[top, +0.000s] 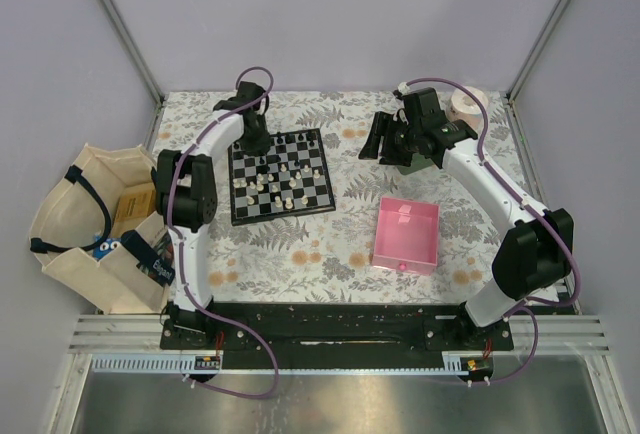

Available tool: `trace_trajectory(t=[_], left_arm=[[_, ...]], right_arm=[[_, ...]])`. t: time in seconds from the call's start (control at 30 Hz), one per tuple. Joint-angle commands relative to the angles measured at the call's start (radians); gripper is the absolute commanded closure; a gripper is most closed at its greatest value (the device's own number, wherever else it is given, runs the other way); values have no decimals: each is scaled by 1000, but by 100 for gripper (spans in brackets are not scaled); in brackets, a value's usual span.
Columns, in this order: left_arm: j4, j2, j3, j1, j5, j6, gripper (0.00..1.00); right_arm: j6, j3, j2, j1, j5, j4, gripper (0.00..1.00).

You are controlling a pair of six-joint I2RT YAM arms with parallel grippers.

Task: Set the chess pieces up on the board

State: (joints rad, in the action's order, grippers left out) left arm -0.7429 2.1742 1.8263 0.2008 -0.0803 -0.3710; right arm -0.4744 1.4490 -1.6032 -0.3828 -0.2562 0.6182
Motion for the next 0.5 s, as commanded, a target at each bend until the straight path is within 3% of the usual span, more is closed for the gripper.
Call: trace_trajectory(t=[0.0,0.47], left_arm=[[5,2,31,-3,-39,3,64],[-4,36,50,-3,-33,6,69]], right_arm=[[10,17,5,5,-20,-6,31],[10,19,-4,7,-25,-6,31]])
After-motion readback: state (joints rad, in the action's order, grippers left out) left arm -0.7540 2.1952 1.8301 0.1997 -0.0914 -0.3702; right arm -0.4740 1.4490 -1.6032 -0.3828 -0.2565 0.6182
